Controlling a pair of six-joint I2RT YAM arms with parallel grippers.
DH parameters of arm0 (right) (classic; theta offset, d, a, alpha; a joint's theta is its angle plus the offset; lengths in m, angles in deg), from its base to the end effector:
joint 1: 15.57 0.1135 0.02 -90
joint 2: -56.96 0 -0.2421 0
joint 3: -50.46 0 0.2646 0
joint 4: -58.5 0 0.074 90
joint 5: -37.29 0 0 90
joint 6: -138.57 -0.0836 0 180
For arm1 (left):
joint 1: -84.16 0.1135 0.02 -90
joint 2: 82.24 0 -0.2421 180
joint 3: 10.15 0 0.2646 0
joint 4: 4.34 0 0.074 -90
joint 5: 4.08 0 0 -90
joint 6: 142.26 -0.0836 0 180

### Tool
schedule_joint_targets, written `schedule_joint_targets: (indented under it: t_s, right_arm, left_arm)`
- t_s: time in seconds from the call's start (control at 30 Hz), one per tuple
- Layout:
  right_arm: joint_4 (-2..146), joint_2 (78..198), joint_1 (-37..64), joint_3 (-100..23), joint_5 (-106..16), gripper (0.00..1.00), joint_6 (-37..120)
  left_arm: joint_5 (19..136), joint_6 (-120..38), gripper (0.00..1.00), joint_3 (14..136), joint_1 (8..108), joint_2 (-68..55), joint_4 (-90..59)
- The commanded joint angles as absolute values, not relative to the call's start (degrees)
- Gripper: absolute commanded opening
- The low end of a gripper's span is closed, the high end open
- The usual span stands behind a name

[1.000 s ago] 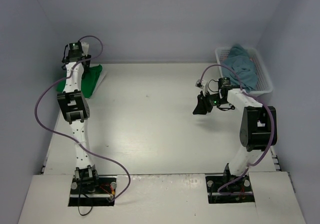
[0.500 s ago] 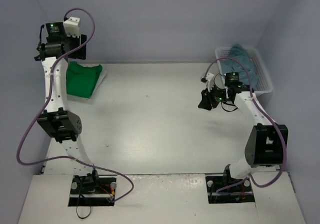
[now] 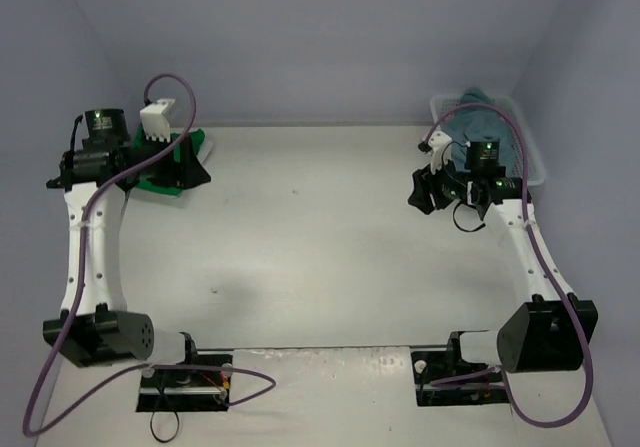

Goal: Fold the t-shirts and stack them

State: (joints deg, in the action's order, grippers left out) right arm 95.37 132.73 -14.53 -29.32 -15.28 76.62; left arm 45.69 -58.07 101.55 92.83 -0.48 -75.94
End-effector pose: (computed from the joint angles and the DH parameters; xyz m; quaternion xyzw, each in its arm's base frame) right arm 0.3414 0.0570 0.2905 -0.3574 0.7666 0.1682 0.5062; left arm 0.3221 -0.0055 0.3935 0.1194 0.8599 -0.2628 0.4209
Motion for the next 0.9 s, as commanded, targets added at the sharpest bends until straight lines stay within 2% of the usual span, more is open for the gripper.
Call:
schedule_joint_targets:
  t_s: [0.0,0.17,0.37,0.77,0.87]
  right_arm:
    - [93.23,129.22,-15.3,-27.26,-17.29,0.49,72.65]
    - [89.8,127.28,-15.3,-23.03,-16.85,0.49,69.58]
    - [87.43,124.38,-15.39,-20.13,-19.13,0.49,69.31]
    - [86.28,122.62,-17.41,-18.46,-21.33,0.47,68.7]
    - [86.1,122.1,-17.76,-18.72,-21.16,0.5,68.43]
  left_arm:
    - [39.6,-59.56,0.61,95.02,92.69,-7.94,-74.32]
    - [36.53,-61.4,0.61,83.22,92.69,-14.2,-71.5]
    - [38.89,-61.93,0.64,73.29,92.95,-20.35,-65.87]
    - [38.63,-61.05,0.65,71.96,94.01,-20.53,-64.38]
    - [38.81,-60.79,0.65,71.25,94.01,-21.06,-63.85]
